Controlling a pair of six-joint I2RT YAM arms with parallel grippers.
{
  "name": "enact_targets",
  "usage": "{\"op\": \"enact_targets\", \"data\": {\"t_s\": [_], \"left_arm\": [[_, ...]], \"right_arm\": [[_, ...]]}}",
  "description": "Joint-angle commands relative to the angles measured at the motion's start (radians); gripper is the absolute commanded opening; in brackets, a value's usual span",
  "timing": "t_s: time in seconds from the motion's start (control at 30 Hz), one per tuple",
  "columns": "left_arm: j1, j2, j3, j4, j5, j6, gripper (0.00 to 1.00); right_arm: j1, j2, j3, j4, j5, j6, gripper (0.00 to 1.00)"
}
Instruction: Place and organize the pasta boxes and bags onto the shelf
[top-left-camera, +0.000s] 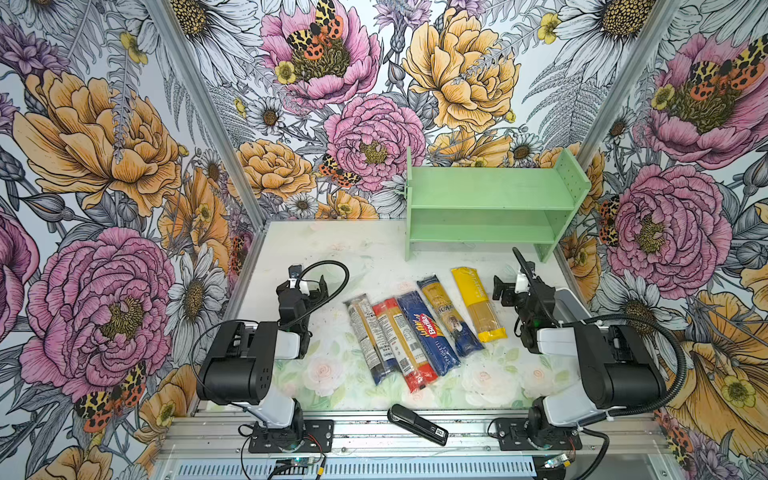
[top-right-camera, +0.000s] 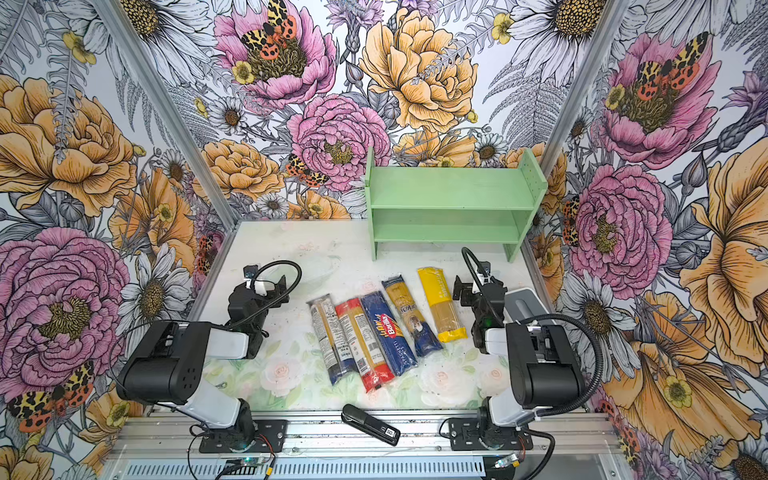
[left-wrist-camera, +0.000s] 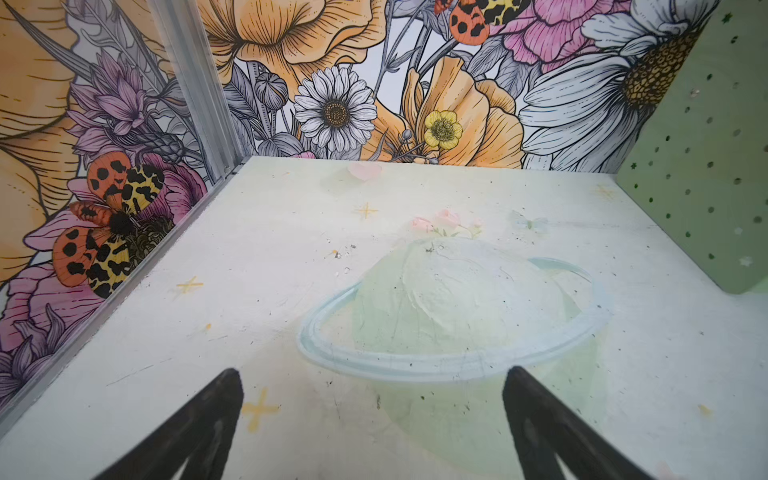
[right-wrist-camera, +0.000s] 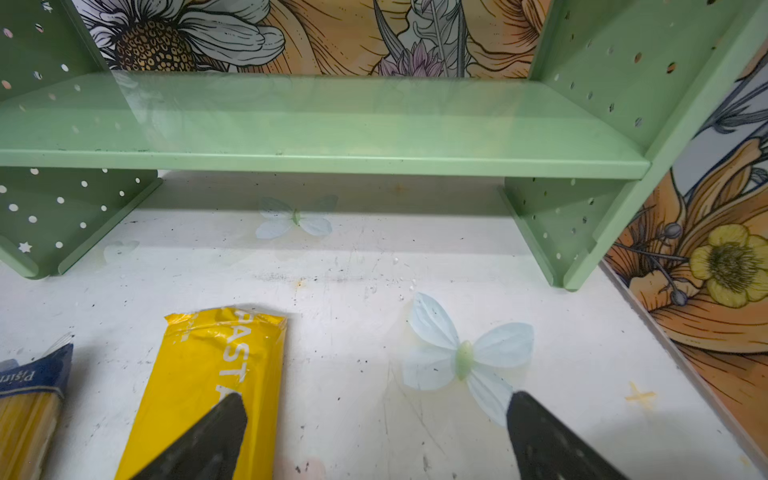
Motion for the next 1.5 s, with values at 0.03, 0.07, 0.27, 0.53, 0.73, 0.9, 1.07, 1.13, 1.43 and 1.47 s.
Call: {"op": "enact_targets", "data": {"t_s": [0.03, 0.07, 0.27, 0.53, 0.73, 0.9, 1.07, 1.13, 1.43, 1.47], "left_arm": [[0.004, -0.02, 0.008, 0.016, -0.002, 0.008, 0.99], [0.004, -0.021, 0.008, 0.017, -0.002, 0.008, 0.99], [0.002, -0.02, 0.007, 0.019, -0.004, 0.009, 0.99], [-0.001, -0.02, 0.007, 0.02, -0.008, 0.012, 0.99], [0.005, -0.021, 0.008, 0.015, 0.002, 0.01, 0.99], [0.011, -0.021, 0.011, 0.009, 0.018, 0.007, 0.99], [0.035, -0.02, 0.017, -0.002, 0.072, -0.009, 0.99], [0.034, -0.02, 0.016, 0.0, 0.076, -0.006, 0.99], [0.02, -0.022, -0.007, 0.043, 0.051, 0.005, 0.99], [0.01, -0.021, -0.024, 0.076, 0.017, 0.003, 0.99]], "right_arm": [[-0.002, 0.011, -0.002, 0.034, 0.002, 0.007, 0.99], [-0.002, 0.011, -0.002, 0.035, 0.0, 0.007, 1.0], [-0.003, 0.011, -0.002, 0.035, 0.0, 0.007, 0.99], [-0.003, 0.011, -0.001, 0.035, -0.001, 0.007, 0.99], [-0.003, 0.011, -0.001, 0.033, -0.002, 0.009, 1.0], [-0.003, 0.011, -0.002, 0.032, -0.002, 0.007, 1.0], [-0.003, 0.011, -0.001, 0.035, -0.002, 0.007, 1.0], [-0.003, 0.011, -0.002, 0.035, -0.001, 0.008, 0.99], [0.003, 0.007, -0.009, 0.042, 0.013, 0.006, 0.97], [0.006, 0.006, -0.013, 0.05, 0.024, 0.005, 0.96]]}}
